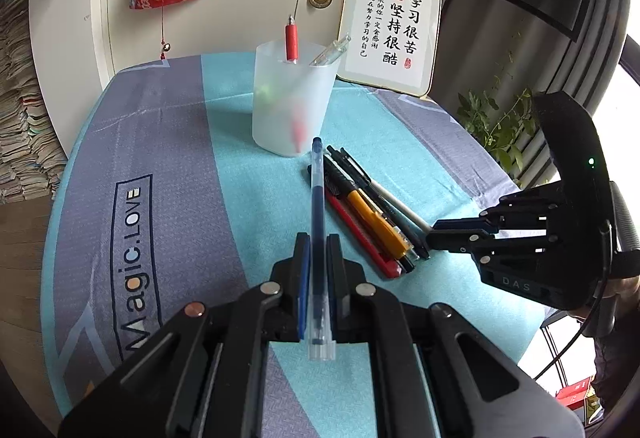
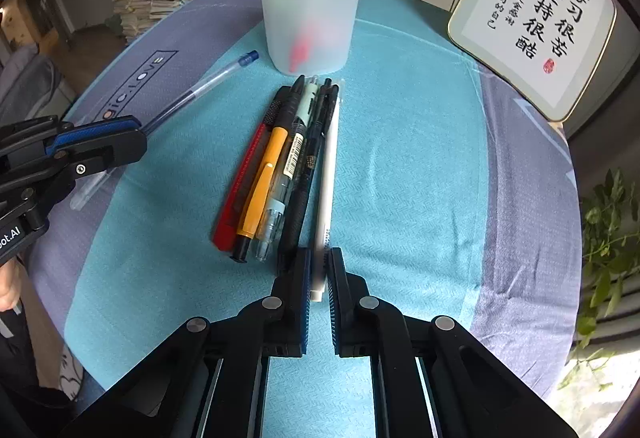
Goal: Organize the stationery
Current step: 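Grasp the blue gel pen with the left gripper while the right gripper grasps the white pen, then lift the blue gel pen with the left gripper while the right gripper carries the white pen into the cup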
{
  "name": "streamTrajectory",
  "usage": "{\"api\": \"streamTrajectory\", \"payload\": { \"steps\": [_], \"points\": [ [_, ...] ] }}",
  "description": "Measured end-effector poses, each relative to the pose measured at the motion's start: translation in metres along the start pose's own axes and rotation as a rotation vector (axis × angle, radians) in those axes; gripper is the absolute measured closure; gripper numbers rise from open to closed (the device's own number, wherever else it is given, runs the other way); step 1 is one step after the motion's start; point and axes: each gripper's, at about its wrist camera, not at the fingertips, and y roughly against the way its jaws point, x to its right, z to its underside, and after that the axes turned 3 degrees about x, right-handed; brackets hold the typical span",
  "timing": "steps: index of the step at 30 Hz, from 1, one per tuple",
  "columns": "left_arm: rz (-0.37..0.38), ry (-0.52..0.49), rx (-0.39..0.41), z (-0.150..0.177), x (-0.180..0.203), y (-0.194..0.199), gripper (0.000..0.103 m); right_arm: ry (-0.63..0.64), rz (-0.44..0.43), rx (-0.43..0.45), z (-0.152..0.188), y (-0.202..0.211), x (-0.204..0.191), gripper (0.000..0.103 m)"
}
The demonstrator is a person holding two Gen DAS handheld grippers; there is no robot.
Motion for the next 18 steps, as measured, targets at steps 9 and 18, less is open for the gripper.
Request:
{"api": "streamTrajectory", "payload": {
  "steps": [9,18],
  "points": [
    [0.009,0.01,0.046,-0.008,0.0,0.018,0.097,-0.011,0.035,0.103,-0.003,0.05,0.012,0.095],
    [0.017,0.01,0.065,-0.007,0.002,0.029,0.097,0.025,0.061,0.165,-0.04,0.092,0.011,0.095]
  ]
}}
